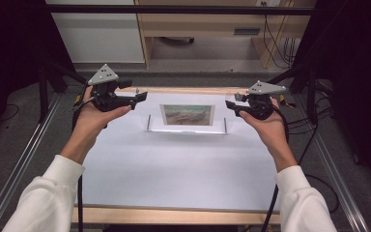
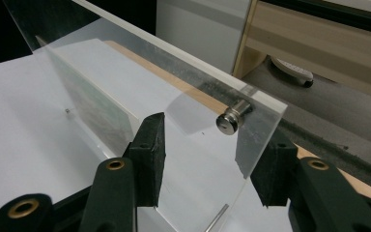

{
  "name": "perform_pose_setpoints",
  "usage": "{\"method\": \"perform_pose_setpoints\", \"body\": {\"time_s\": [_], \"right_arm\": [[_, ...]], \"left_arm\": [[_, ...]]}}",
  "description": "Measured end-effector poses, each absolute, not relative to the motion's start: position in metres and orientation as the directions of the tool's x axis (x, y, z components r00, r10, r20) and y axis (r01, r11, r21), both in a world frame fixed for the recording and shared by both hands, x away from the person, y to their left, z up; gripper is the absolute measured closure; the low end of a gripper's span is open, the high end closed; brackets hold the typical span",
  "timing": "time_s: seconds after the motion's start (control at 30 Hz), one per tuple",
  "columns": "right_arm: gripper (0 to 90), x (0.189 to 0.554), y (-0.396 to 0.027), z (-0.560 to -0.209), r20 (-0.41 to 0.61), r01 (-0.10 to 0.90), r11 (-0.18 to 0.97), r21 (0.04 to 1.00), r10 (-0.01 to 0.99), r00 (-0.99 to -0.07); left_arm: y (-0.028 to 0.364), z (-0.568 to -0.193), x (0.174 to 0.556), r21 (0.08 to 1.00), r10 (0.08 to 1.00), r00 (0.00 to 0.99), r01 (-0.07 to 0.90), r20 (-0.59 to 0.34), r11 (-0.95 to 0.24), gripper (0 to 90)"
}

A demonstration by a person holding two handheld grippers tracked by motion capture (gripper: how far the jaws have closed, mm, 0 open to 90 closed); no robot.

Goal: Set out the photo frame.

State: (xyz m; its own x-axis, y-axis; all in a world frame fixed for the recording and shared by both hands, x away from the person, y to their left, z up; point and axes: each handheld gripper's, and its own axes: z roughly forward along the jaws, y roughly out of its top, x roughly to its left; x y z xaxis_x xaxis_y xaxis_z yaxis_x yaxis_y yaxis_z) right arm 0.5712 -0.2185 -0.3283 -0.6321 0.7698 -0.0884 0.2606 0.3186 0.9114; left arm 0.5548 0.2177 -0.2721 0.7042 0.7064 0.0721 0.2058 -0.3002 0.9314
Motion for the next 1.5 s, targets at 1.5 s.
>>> {"method": "perform_pose_setpoints", "body": {"time_s": [1.5], "right_arm": [[49.9,0.603,-0.218,-0.334,-0.016,0.289,0.220,0.932,0.819,-0.574]], "left_arm": [[0.263,-0.421,0.490,0.833,0.763,0.646,0.438,-0.030,-0.338,25.2]]}}
